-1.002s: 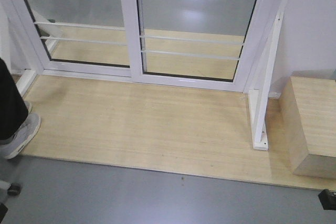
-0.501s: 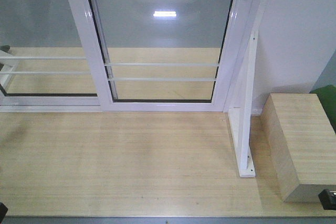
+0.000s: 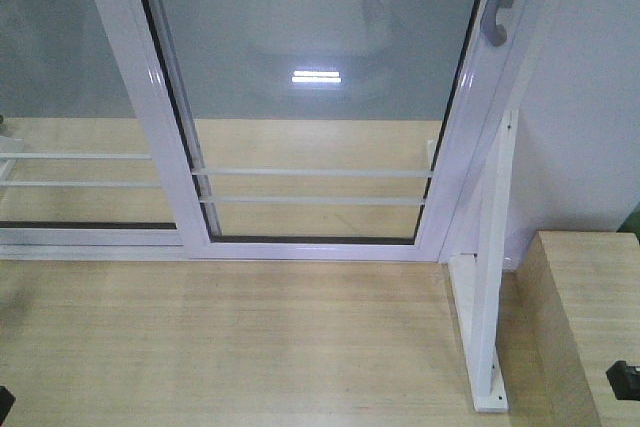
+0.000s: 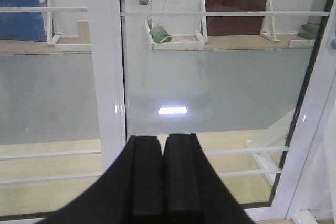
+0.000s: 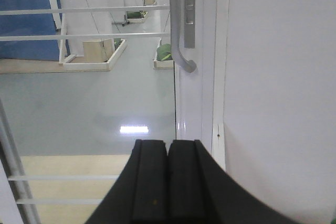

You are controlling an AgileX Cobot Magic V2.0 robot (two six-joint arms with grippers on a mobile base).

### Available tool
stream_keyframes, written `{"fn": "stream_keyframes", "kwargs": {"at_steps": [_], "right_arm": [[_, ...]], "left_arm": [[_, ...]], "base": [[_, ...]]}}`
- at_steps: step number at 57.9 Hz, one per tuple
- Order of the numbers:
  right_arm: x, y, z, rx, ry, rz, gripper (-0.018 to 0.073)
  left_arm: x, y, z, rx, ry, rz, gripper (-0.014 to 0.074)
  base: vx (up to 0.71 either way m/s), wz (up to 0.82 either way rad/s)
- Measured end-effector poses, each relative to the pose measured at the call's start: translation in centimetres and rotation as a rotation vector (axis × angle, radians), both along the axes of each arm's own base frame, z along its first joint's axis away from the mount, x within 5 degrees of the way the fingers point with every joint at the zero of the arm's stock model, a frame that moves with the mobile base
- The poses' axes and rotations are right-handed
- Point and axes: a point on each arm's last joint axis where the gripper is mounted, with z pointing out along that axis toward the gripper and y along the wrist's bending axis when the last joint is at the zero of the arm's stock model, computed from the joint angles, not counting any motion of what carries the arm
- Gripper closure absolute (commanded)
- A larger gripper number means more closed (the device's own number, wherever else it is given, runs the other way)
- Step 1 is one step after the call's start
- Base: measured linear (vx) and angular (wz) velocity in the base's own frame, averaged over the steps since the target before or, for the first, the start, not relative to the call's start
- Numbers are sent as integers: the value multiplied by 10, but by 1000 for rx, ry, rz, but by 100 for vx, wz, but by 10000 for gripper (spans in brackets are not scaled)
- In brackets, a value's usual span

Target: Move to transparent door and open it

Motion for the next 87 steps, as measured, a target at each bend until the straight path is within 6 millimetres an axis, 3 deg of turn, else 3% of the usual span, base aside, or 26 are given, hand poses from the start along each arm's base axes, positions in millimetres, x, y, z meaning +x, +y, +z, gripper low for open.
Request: {"fn": "stream_keyframes", "kwargs": {"at_steps": [38, 87], "right_arm": [[0, 0, 0, 0, 0, 0, 565], [0, 0, -1, 0, 4, 0, 565]], "left_arm": [[0, 0, 0, 0, 0, 0, 594], [0, 0, 0, 1, 0, 0, 594]], "base": [[25, -3], [2, -1]]}}
